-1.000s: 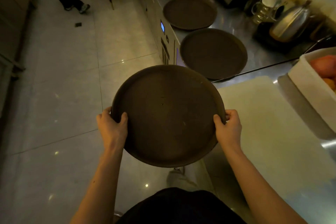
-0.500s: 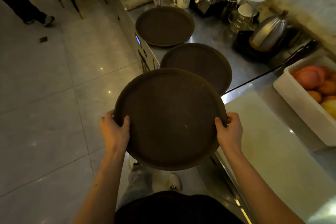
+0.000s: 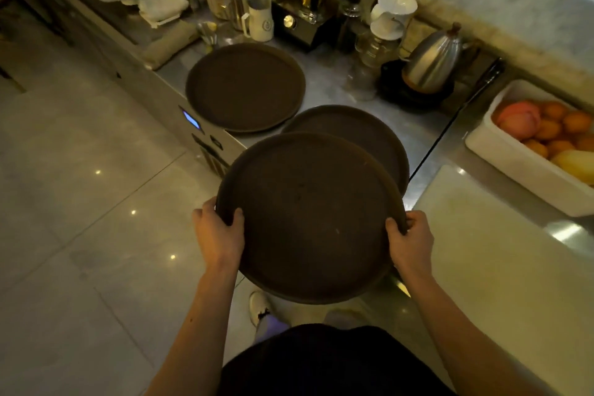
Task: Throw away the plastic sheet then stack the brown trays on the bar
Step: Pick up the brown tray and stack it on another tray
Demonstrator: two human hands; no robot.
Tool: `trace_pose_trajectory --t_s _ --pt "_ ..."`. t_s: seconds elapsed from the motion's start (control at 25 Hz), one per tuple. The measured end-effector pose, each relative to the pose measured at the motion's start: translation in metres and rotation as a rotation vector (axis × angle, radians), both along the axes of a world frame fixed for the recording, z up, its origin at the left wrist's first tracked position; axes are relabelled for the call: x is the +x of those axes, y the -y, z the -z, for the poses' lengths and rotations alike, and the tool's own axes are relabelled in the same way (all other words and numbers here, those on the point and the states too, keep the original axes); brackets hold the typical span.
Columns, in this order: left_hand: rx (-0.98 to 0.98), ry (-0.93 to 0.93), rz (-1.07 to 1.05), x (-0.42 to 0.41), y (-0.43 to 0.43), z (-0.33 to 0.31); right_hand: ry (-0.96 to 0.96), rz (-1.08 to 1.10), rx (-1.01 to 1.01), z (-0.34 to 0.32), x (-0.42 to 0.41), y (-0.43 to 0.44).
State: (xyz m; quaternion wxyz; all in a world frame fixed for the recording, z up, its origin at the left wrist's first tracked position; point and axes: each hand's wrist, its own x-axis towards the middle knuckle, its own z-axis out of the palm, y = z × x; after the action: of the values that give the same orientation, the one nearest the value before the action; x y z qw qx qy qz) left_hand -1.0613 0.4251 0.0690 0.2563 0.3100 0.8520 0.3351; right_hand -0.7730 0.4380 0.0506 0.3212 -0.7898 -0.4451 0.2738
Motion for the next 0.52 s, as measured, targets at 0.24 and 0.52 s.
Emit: trace_pose_trajectory --t_s 0.24,0.52 --pt "-0.048 0.038 0.146 -0.019 -0.043 0.018 0.026 0.116 -0.035 0.004 -0.016 -0.007" --pt "-0.088 -0.007 0.292 -0.001 -0.096 0.030 0.072 0.143 -0.054 0.024 0.000 -0.042"
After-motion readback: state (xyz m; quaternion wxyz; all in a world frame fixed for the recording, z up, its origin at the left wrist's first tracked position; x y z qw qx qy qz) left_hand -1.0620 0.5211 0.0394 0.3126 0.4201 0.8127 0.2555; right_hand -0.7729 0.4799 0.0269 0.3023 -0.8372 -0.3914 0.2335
